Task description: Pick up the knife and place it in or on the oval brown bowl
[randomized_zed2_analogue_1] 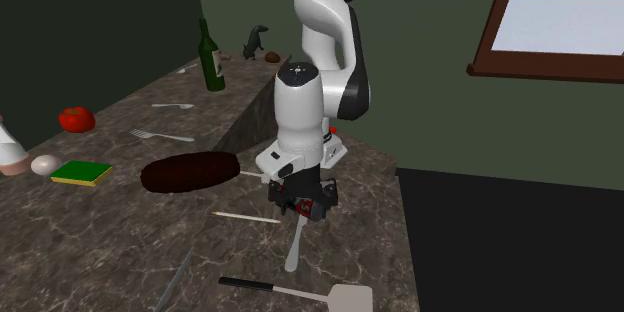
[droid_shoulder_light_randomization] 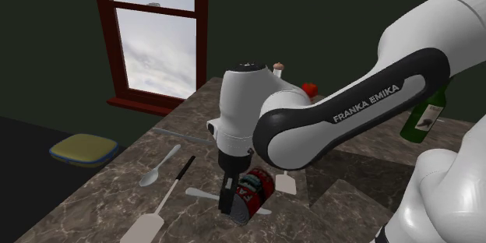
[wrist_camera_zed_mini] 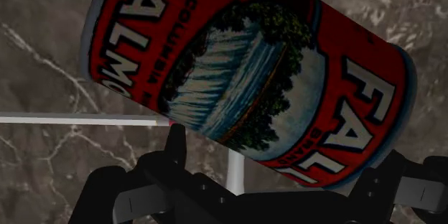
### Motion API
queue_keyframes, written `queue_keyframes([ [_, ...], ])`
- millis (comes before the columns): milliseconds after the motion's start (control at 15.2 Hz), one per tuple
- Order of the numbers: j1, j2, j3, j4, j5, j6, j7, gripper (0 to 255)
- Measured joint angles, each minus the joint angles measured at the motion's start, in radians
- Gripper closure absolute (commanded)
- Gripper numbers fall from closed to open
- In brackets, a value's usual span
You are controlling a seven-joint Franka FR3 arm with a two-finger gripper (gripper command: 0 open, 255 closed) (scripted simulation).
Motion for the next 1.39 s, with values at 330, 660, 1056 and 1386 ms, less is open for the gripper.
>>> queue_keyframes([
  [330, -0.003, 0.035, 0.004, -0.013, -0.017, 0.05, 0.01, 0],
  [660, -0.002, 0.037, 0.005, -0.015, -0.017, 0.054, 0.012, 0],
  [1056, -0.001, 0.039, 0.008, -0.015, -0.017, 0.056, 0.011, 255],
  [1386, -0.002, 0.038, 0.008, -0.014, -0.017, 0.057, 0.01, 255],
])
